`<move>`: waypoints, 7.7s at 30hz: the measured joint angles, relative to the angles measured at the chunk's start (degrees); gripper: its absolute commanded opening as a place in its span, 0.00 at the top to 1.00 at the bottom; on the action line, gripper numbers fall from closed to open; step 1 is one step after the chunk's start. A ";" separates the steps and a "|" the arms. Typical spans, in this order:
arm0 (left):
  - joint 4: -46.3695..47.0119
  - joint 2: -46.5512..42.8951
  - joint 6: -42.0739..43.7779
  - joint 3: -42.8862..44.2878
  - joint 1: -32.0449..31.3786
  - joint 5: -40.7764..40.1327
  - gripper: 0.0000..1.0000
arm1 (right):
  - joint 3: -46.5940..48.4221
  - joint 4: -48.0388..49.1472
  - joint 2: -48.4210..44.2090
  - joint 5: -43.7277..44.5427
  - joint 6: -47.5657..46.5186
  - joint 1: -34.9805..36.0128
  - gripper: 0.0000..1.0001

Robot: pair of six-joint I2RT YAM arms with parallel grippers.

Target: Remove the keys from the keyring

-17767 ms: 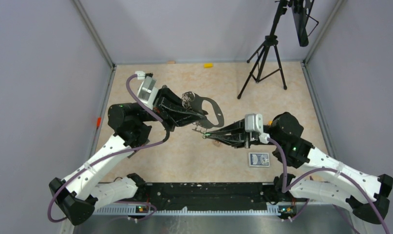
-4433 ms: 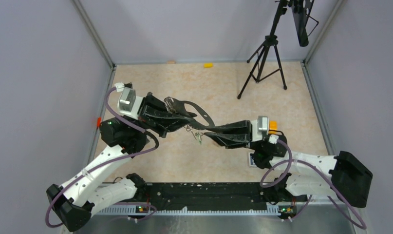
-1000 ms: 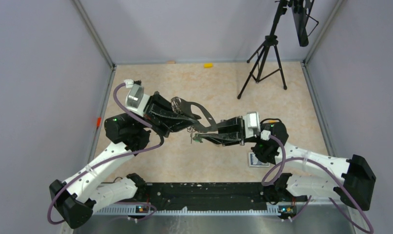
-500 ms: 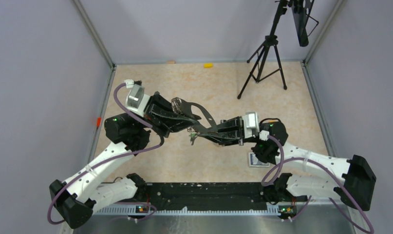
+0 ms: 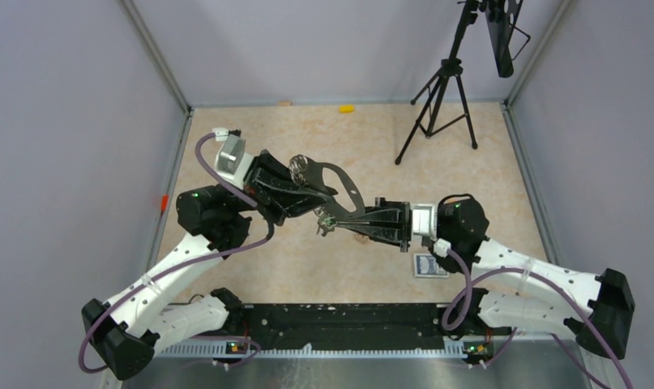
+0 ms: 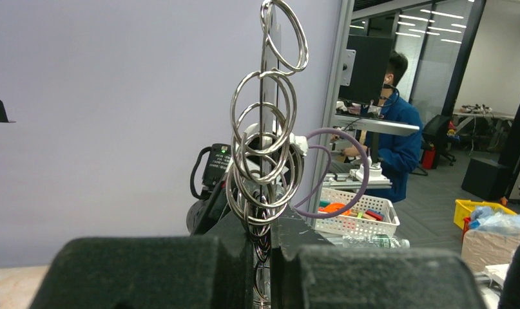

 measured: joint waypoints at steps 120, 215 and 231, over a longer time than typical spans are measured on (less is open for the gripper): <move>-5.25 3.04 -3.13 9.20 0.00 -1.44 1.00 | 1.27 3.45 0.61 2.27 4.79 0.00 0.69; -18.78 -1.31 6.12 6.62 0.11 -8.48 1.00 | 3.30 -5.88 -4.68 7.23 22.93 -0.07 1.00; -18.80 -2.25 6.14 7.10 0.11 -8.41 1.00 | 2.62 -12.98 -7.50 8.00 15.98 -0.07 1.00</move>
